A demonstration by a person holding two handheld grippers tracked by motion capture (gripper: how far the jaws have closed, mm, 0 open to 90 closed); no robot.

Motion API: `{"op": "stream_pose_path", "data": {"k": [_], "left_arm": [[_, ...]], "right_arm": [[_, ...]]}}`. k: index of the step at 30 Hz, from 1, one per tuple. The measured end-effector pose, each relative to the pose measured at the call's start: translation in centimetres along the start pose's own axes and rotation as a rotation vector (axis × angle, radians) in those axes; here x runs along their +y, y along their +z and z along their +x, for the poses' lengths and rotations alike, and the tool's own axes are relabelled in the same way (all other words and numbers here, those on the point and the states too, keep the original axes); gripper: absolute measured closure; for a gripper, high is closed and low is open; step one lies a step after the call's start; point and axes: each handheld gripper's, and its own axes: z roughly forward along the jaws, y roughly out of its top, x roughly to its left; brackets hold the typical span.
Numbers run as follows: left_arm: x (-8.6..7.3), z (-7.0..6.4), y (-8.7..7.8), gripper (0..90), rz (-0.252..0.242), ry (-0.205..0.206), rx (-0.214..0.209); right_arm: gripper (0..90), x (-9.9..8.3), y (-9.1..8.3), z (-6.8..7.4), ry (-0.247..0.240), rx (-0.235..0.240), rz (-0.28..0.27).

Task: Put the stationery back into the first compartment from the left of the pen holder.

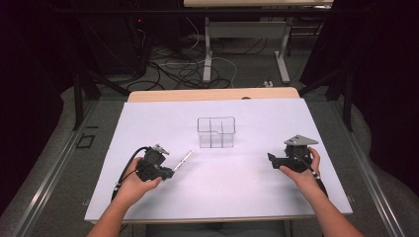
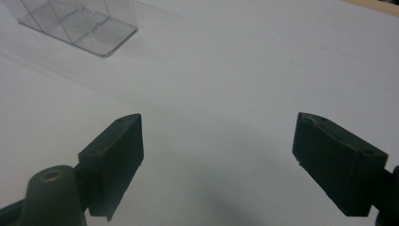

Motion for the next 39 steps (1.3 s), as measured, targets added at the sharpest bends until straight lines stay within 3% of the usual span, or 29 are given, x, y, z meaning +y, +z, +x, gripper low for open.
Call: {"op": "stream_pose_path", "data": {"k": [6, 13, 19, 24, 28, 33, 36, 38, 39], "left_arm": [[1.1, -0.9, 0.5, 80.3, -0.008, 0.012, -0.028], [2.5, -2.1, 1.1, 80.3, -0.018, 0.034, -0.059], [3.4, -2.6, 1.2, 80.3, -0.026, 0.040, -0.091], [4.1, -2.6, 1.5, 80.3, -0.030, 0.031, -0.110], [4.6, -2.7, 1.8, 80.3, -0.023, 0.030, -0.120], [5.2, -3.0, 2.3, 80.3, -0.015, 0.006, -0.141], [5.5, -3.1, 2.5, 80.3, -0.010, 0.026, -0.144], [5.7, -3.3, 2.6, 80.3, -0.011, 0.013, -0.151], [5.8, -3.3, 2.5, 80.3, -0.011, 0.033, -0.143]], "right_arm": [[25.6, 0.3, -0.1, 1.1, -0.049, 0.029, -0.004], [34.6, 0.7, 0.0, 2.4, -0.094, 0.097, 0.045], [37.3, 1.2, 0.1, 4.0, -0.191, 0.122, 0.057], [38.8, 1.6, 0.5, 5.0, -0.311, 0.139, 0.058], [37.6, 2.1, 0.5, 5.9, -0.370, 0.143, 0.054], [38.2, 2.5, 0.5, 7.5, -0.546, 0.154, -0.017], [39.1, 2.7, 0.7, 8.5, -0.643, 0.162, -0.025], [39.5, 2.7, 0.8, 9.1, -0.707, 0.158, -0.029], [39.6, 2.8, 0.9, 9.3, -0.750, 0.166, -0.032]]}}
